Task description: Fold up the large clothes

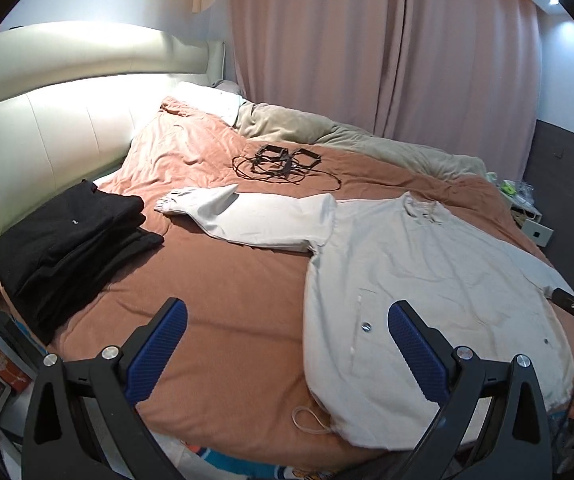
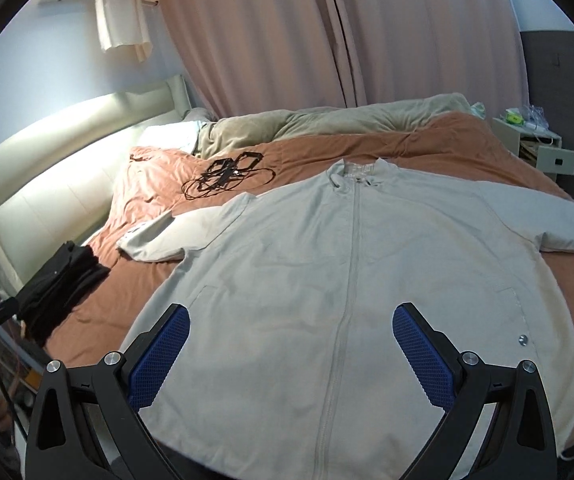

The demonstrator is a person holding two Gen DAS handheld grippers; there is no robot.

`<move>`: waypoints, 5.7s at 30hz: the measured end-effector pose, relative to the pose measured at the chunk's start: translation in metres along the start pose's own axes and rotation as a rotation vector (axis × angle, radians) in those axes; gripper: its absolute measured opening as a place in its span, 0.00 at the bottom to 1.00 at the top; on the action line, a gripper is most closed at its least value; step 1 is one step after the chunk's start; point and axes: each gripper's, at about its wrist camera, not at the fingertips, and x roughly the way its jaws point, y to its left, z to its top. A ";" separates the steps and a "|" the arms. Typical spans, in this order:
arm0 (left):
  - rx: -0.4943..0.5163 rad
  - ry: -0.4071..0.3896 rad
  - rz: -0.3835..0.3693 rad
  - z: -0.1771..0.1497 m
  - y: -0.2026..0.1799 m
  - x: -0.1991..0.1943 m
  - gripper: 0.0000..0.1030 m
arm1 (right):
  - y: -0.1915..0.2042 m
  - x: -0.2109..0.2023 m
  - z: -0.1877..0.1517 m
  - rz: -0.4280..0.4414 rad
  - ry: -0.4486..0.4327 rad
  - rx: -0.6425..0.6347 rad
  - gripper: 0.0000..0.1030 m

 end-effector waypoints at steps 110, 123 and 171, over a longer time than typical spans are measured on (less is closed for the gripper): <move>0.235 0.402 -0.432 0.133 -0.271 0.316 0.07 | -0.132 0.230 0.042 0.263 0.337 0.743 0.64; 0.294 0.568 -0.349 0.066 -0.293 0.315 1.00 | -0.171 0.214 0.045 0.230 0.255 0.821 0.65; -0.348 0.390 -0.144 0.058 -0.014 0.307 0.40 | 0.077 0.323 0.064 0.052 0.385 -0.164 0.66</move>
